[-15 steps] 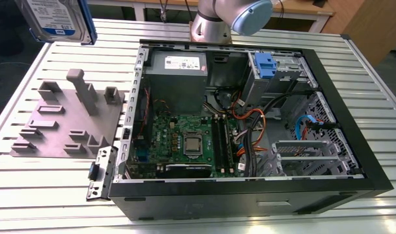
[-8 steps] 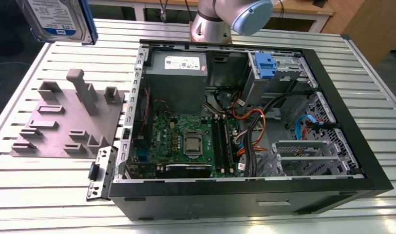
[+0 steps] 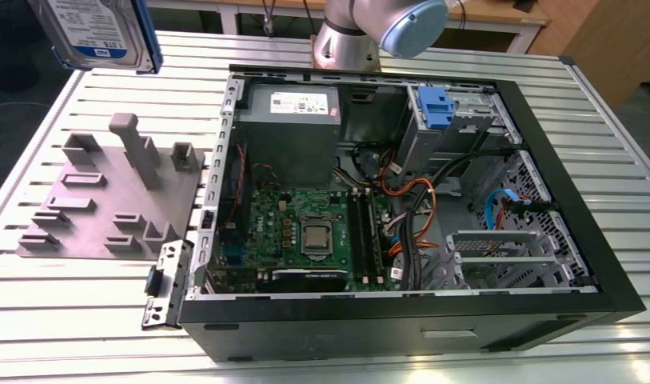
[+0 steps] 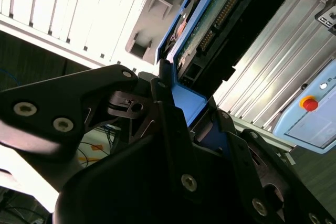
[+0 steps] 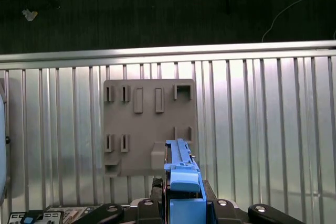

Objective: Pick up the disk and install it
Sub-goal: 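Pick up the disk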

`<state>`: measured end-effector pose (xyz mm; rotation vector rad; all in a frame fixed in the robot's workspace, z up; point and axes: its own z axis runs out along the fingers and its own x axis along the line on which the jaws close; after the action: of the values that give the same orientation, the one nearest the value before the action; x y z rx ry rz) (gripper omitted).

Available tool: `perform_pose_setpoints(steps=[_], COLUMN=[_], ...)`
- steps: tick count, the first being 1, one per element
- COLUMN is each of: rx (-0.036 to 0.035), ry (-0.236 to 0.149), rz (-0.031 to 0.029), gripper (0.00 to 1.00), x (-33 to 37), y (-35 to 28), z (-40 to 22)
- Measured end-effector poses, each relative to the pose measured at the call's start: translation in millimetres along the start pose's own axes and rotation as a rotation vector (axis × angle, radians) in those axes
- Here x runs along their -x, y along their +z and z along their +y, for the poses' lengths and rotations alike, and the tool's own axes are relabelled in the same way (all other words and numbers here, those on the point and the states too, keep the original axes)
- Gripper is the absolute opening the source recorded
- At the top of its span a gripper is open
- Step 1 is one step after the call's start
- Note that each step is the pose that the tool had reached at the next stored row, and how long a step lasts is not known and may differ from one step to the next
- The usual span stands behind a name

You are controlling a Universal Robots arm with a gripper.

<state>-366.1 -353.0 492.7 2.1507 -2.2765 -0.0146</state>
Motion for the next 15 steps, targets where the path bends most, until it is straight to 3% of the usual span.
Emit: perform_pose_setpoints(steps=[15], rx=[0.0], ry=[0.0], rz=[-0.0001], gripper=[0.36], x=[0.3], y=[0.0], z=[-4.7])
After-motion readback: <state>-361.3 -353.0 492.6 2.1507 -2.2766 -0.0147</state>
